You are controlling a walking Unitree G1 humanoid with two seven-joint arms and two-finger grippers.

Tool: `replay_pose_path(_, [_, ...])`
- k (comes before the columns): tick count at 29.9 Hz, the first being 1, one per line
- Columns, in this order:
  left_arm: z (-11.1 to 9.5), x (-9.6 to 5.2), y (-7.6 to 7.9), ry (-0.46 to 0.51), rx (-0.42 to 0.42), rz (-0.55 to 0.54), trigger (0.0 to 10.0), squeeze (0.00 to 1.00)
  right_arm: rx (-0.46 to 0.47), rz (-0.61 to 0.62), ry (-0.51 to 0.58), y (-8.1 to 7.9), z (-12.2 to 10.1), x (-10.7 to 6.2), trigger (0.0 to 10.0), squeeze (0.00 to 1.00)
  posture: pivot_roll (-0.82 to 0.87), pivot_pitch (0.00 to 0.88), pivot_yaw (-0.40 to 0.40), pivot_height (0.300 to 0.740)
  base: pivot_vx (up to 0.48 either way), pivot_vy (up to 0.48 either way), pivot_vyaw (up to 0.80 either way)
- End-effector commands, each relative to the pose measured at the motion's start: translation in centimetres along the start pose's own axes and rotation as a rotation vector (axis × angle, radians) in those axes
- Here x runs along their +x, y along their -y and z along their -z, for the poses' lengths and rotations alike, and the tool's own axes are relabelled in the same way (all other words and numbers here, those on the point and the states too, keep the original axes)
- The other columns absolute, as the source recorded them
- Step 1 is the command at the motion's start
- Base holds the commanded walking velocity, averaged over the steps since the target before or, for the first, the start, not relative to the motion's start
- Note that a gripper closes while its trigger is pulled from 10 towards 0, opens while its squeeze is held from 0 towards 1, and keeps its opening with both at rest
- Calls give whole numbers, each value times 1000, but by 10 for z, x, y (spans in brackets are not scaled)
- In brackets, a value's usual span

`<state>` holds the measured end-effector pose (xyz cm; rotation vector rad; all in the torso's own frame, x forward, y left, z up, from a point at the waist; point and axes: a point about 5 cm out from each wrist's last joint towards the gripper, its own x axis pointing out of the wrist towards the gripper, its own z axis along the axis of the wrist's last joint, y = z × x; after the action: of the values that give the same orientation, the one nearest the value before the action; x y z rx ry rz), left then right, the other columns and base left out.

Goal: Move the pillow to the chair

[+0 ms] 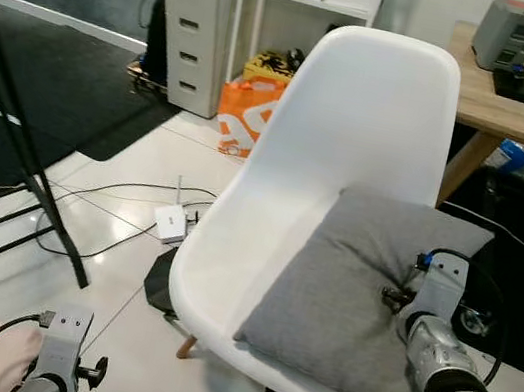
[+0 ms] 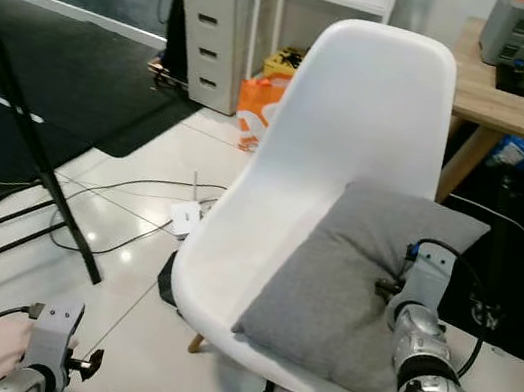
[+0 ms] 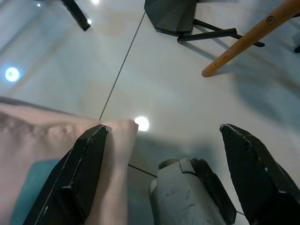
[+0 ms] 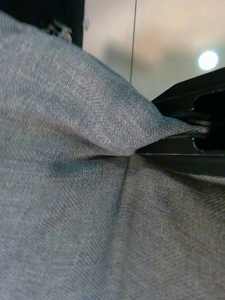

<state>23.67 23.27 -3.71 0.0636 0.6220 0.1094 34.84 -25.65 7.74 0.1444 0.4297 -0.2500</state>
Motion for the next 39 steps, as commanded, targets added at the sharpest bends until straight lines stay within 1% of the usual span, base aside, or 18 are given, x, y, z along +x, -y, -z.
replay_pose_path(1, [10, -3, -3, -41, 7, -4, 10000, 0, 74, -61, -73, -9, 21, -2, 10000, 0, -101, 112, 3, 550, 0, 0, 0])
replay_pose_path(2, [9, -3, -4, -36, 5, -7, 10000, 0, 128, -118, -59, -17, 21, -2, 10000, 0, -93, 119, 10, 550, 0, 0, 0])
replay_pose_path(3, [9, -3, -4, -36, 5, -7, 10000, 0, 128, -118, -59, -17, 21, -2, 10000, 0, -93, 119, 10, 550, 0, 0, 0])
replay_pose_path(4, [9, -3, -6, -32, 2, -11, 10000, 0, 164, -168, -43, -23, 20, -2, 10000, 0, -87, 125, 15, 550, 0, 0, 0])
replay_pose_path(6, [8, -4, -9, -23, -3, -19, 10000, 0, 200, -250, -8, -35, 16, -2, 10000, 0, -78, 131, 23, 550, 0, 0, 0])
replay_pose_path(9, [8, -4, -9, -23, -3, -19, 10000, 0, 200, -250, -8, -35, 16, -2, 10000, 0, -78, 131, 23, 550, 0, 0, 0])
replay_pose_path(11, [7, -4, -13, -18, -5, -22, 10000, 0, 193, -293, 19, -43, 10, -2, 10000, 0, -68, 139, 39, 550, 0, 0, 0])
replay_pose_path(12, [7, -4, -14, -16, -3, -23, 10000, 0, 170, -296, 29, -44, 7, -1, 10000, 0, -67, 138, 43, 550, 0, 0, 0])
replay_pose_path(15, [7, -5, -16, -15, 1, -23, 10000, 0, 142, -294, 39, -44, 3, -1, 10000, 0, -67, 138, 43, 550, 0, 0, 0])
replay_pose_path(17, [8, -5, -17, -16, 5, -22, 10000, 0, 82, -191, 31, -32, 4, 0, 10000, 0, -69, 134, 46, 550, 0, 0, 0])
replay_pose_path(19, [8, -5, -17, -16, 5, -22, 10000, 0, 82, -191, 31, -32, 4, 0, 10000, 0, -69, 134, 46, 550, 0, 0, 0])
replay_pose_path(23, [8, -5, -16, -17, 10, -17, 10000, 0, 93, -172, 32, -27, 5, 0, 10000, 0, -71, 129, 47, 550, 0, 0, 0])
replay_pose_path(24, [8, -5, -16, -17, 11, -16, 10000, 0, 101, -165, 36, -24, 5, 0, 10000, 306, -72, 128, 48, 550, 0, 0, 0])
replay_pose_path(25, [9, -5, -15, -18, 12, -14, 10000, 0, 106, -156, 41, -22, 6, -1, 10000, 1000, -75, 122, 47, 550, 0, 0, 0])
replay_pose_path(31, [10, -5, -11, -21, 15, -3, 10000, 0, 105, -138, 45, -19, 4, 0, 10000, 1000, -86, 106, 37, 550, 0, 0, 0])
replay_pose_path(34, [10, -5, -8, -22, 14, 3, 10000, 0, 91, -95, 30, -14, 3, 0, 10000, 1000, -95, 87, 20, 550, 0, 0, 0])
replay_pose_path(39, [11, -5, -6, -21, 11, 7, 10000, 0, 114, -75, 27, -10, 1, 0, 10000, 1000, -98, 80, 15, 550, 0, 0, 0])
